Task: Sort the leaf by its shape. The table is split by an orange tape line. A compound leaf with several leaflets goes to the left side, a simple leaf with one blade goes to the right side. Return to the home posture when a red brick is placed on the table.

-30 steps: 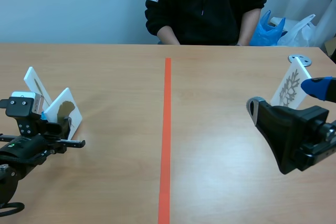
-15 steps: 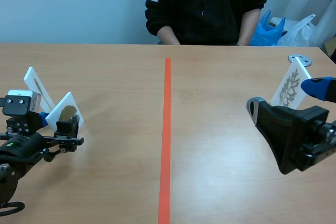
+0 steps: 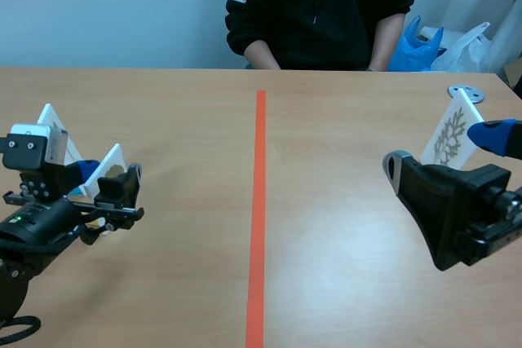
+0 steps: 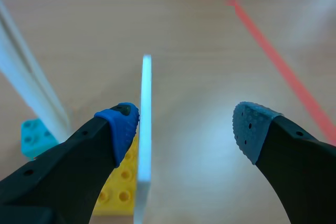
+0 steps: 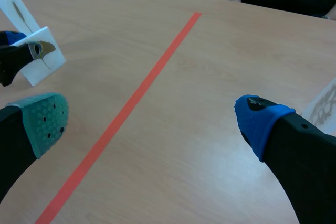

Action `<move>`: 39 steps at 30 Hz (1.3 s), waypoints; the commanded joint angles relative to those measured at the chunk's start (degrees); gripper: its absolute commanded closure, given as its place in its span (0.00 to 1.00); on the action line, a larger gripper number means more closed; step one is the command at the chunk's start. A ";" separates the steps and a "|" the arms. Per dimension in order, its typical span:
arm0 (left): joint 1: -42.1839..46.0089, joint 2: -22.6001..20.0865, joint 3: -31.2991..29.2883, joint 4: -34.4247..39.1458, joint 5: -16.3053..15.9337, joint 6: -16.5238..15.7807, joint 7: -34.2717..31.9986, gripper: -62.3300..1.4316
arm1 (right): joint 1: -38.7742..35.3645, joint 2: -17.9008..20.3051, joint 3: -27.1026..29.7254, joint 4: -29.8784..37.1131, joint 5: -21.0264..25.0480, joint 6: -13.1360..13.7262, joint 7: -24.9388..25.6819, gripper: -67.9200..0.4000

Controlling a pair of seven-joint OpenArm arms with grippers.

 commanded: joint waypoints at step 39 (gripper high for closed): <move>40.04 -3.56 -7.93 53.88 -0.66 -8.55 13.81 0.00 | -0.59 0.31 3.78 0.24 1.09 2.75 -0.15 0.00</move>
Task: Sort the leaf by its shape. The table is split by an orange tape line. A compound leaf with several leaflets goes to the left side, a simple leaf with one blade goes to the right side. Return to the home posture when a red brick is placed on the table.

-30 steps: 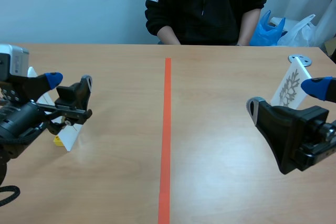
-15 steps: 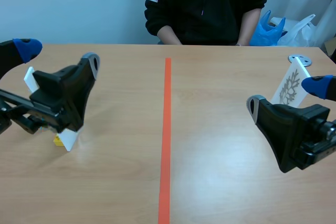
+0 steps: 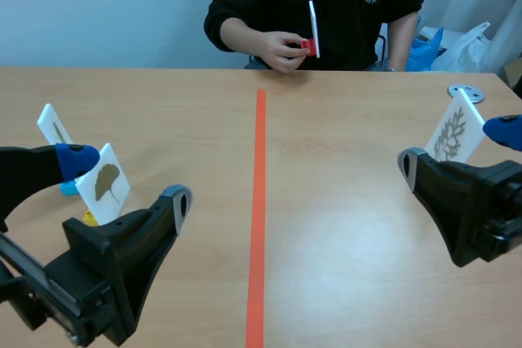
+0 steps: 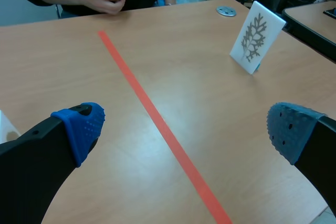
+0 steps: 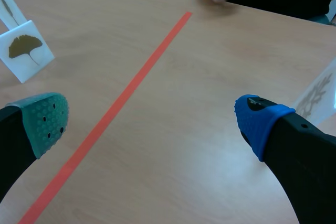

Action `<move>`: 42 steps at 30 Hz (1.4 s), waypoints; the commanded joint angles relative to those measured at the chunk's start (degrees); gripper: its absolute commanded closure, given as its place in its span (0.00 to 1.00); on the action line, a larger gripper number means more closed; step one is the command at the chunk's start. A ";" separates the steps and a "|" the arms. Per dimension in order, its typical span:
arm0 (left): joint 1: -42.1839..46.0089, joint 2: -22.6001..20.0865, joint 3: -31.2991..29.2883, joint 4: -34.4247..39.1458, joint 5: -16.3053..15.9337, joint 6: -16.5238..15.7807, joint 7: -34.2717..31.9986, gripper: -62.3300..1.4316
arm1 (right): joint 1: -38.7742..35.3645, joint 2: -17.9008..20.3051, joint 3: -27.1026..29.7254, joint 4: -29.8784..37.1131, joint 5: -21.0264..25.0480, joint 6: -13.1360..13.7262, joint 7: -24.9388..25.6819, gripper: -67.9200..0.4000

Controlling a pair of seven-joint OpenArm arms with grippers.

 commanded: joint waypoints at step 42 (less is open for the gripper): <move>-0.35 0.13 -0.13 0.55 -0.37 0.09 -1.79 0.00 | 2.73 1.44 -3.41 -2.16 -4.39 0.72 -0.57 0.00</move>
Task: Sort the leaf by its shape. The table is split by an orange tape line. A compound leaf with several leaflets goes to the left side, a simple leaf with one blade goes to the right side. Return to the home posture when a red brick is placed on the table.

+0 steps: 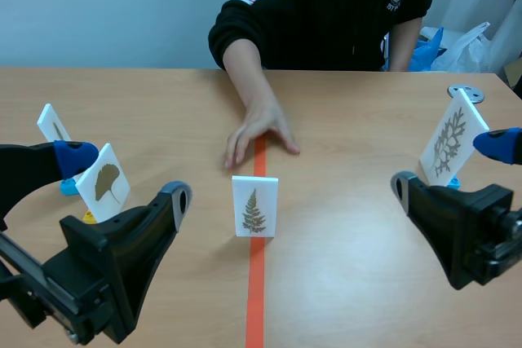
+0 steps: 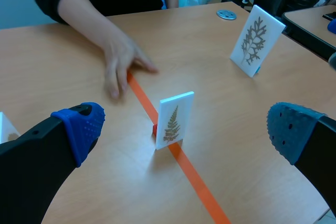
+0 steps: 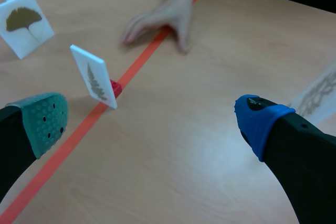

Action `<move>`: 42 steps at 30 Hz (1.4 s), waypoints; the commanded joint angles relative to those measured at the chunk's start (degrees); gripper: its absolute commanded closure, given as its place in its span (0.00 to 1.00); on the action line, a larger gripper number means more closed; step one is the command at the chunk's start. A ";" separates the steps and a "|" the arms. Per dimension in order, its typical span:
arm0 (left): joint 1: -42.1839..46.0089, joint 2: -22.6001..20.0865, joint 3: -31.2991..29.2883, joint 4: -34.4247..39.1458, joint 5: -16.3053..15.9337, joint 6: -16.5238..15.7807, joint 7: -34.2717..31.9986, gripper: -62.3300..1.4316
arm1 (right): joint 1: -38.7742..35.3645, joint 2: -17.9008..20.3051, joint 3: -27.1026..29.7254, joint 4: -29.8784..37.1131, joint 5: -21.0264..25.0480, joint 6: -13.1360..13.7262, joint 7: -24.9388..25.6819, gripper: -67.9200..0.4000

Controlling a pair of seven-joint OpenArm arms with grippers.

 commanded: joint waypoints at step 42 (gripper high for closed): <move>-0.17 0.15 -0.13 0.61 -0.39 0.04 -0.76 0.00 | 46.14 -15.02 -43.95 -55.95 -30.36 -8.07 18.03 0.30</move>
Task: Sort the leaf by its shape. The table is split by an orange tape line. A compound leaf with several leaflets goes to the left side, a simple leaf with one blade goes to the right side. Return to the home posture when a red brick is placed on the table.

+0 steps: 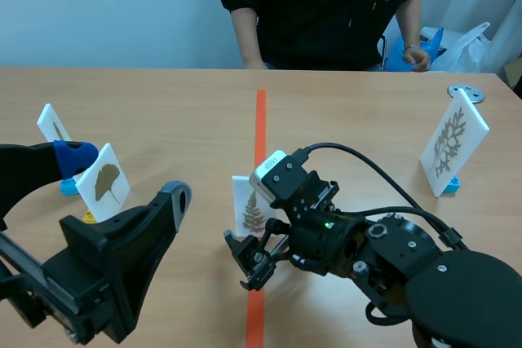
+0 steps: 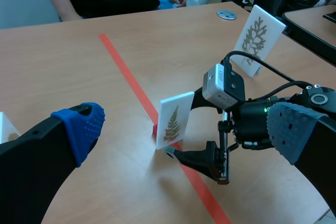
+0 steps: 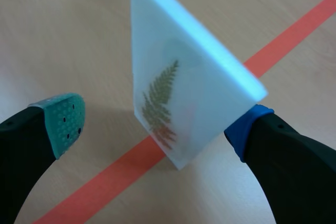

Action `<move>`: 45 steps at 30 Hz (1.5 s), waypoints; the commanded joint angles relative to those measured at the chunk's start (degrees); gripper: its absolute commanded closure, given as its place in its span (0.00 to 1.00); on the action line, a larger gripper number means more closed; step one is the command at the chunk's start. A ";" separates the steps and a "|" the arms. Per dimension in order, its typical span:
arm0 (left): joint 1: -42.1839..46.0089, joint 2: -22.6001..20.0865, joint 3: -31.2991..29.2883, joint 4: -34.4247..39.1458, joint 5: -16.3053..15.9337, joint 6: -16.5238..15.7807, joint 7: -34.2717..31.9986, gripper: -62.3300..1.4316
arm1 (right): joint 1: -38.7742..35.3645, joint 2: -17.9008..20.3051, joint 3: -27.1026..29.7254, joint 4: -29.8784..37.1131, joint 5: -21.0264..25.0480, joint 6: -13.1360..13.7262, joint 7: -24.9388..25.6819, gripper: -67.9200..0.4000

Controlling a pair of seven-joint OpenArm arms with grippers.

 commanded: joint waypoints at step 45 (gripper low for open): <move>-0.17 0.13 -0.13 0.61 -0.37 0.07 -0.79 0.00 | -18.71 8.61 18.97 36.35 9.38 0.26 -3.39 0.96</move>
